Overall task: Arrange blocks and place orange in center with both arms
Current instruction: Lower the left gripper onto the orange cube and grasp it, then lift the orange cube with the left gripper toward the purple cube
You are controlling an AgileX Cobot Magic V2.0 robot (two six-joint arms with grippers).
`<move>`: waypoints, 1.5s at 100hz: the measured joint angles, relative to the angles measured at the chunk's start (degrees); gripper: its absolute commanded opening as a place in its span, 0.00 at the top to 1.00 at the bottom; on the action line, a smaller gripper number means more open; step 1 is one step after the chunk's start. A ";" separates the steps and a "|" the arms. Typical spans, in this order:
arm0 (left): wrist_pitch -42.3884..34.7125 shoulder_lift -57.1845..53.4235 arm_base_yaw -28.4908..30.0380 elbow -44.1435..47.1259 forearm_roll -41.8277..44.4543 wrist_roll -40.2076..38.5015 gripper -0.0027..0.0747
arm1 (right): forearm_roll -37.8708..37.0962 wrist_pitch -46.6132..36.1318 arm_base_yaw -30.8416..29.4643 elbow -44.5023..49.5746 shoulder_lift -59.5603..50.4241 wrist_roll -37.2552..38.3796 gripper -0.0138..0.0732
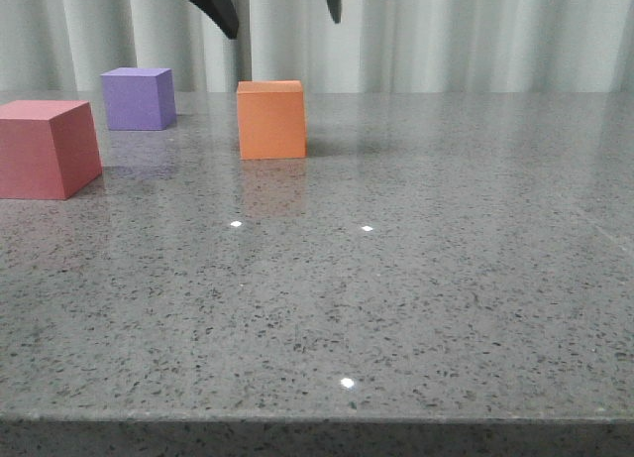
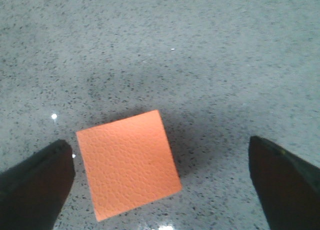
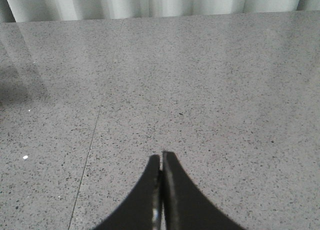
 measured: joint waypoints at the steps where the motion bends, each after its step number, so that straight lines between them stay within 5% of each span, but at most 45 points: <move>1: 0.00 0.14 0.00 -0.01 0.13 -0.01 0.11 | 0.00 0.00 0.00 0.00 0.00 0.00 0.92; 59: 1.85 7.44 0.12 -0.37 3.12 -2.52 0.12 | -0.12 0.00 0.00 0.00 0.00 0.00 0.92; 67: 1.85 8.06 0.12 -0.37 3.12 -2.56 0.18 | -0.12 0.00 0.00 0.00 0.00 0.00 0.92; 86: 1.85 8.54 0.12 -0.37 3.12 -2.64 0.53 | -0.12 0.00 0.00 0.00 0.00 0.00 0.92; 97: 1.89 8.54 0.12 -0.37 3.12 -2.64 0.65 | -0.12 0.00 0.00 0.00 0.00 0.00 0.92; 150: 6.78 -4.23 5.01 -0.71 6.85 7.35 0.66 | -0.12 0.00 0.00 0.00 0.00 0.00 0.92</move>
